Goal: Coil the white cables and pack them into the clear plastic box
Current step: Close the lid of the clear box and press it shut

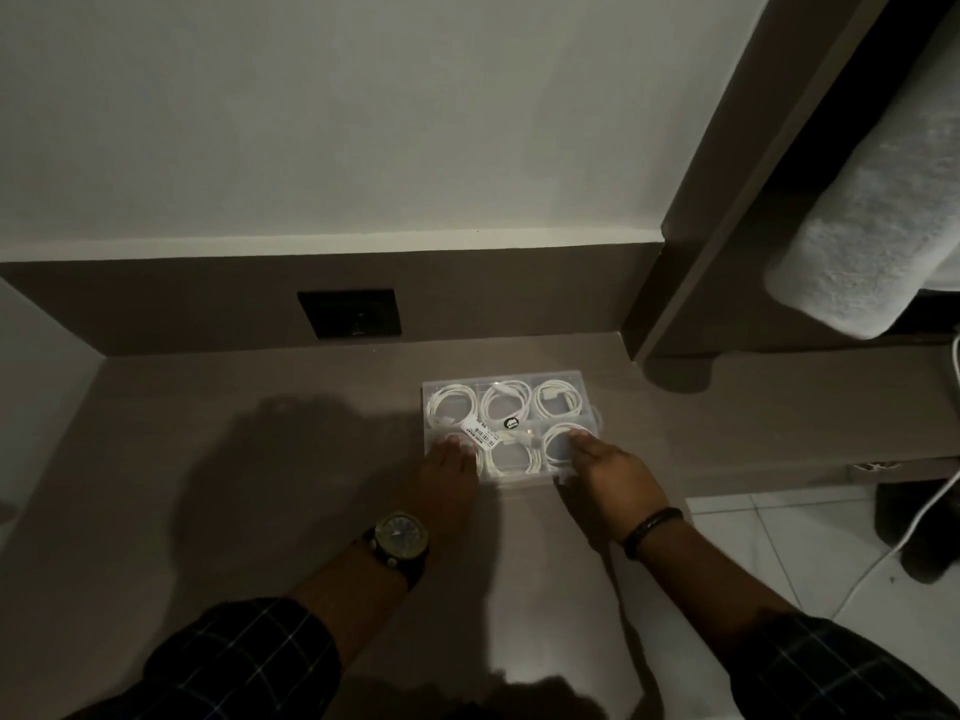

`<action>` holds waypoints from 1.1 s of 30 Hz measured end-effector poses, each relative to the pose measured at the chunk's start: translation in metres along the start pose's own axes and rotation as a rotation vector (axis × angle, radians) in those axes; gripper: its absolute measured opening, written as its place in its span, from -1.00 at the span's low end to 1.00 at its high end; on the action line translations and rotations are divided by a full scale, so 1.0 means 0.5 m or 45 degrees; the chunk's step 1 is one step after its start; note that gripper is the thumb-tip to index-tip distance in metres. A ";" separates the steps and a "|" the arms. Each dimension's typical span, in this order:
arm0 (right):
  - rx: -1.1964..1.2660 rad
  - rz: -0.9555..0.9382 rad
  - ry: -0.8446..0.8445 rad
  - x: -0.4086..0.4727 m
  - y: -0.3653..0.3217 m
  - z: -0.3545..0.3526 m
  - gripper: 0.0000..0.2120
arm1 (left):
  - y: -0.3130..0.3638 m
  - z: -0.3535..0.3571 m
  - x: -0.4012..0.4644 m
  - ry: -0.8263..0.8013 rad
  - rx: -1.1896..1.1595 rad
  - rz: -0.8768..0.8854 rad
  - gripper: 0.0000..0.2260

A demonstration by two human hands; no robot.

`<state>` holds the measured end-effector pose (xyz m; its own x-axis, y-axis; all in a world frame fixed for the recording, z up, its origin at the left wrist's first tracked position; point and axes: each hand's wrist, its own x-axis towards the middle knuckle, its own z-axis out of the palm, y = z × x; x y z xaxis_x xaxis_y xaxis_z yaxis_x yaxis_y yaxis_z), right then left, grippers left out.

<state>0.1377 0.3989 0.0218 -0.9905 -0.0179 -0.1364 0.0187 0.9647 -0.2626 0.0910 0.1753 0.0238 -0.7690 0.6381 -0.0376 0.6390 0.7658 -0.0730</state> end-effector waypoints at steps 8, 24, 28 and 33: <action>-0.255 -0.130 0.111 -0.020 -0.008 0.038 -0.64 | 0.029 0.027 -0.001 -0.099 0.155 -0.103 -0.64; -0.250 0.152 0.112 0.042 0.015 0.045 -0.41 | 0.042 -0.016 0.101 -0.067 -0.001 0.056 -0.65; -0.230 0.192 0.047 0.098 0.060 0.027 -0.35 | 0.044 -0.015 0.159 -0.175 -0.057 -0.099 -0.45; -0.250 0.172 0.008 0.145 0.076 0.009 -0.24 | 0.025 0.012 0.213 -0.217 -0.100 -0.063 -0.52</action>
<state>0.0675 0.4331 -0.0024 -0.9816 0.1157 -0.1519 0.1248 0.9908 -0.0516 0.0170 0.2526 0.0131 -0.7873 0.5816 -0.2049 0.5943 0.8042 -0.0011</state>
